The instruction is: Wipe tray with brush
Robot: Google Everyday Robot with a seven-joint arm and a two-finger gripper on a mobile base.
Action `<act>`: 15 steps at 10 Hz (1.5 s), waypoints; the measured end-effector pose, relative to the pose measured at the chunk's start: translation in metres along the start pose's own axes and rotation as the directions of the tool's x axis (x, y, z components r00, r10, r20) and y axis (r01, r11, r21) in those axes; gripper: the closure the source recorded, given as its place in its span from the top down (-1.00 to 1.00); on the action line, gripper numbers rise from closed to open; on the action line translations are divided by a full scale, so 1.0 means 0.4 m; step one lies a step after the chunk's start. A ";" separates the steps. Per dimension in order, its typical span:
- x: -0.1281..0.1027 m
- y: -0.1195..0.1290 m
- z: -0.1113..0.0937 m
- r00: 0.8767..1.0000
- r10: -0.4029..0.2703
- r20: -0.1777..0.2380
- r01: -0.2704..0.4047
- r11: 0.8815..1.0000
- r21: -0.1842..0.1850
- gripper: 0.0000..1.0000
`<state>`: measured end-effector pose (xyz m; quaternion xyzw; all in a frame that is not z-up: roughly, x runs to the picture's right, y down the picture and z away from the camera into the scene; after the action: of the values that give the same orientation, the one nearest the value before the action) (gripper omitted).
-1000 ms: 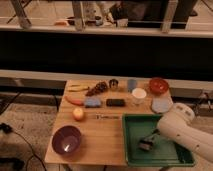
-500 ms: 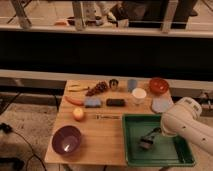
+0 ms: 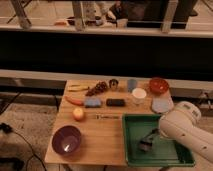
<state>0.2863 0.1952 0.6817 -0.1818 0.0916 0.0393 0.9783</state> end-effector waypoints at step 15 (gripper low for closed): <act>-0.008 0.015 0.055 1.000 -0.017 0.013 0.018 1.000 -0.026 0.60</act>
<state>0.2863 0.2089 0.7005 -0.1948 0.0830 0.0332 0.9768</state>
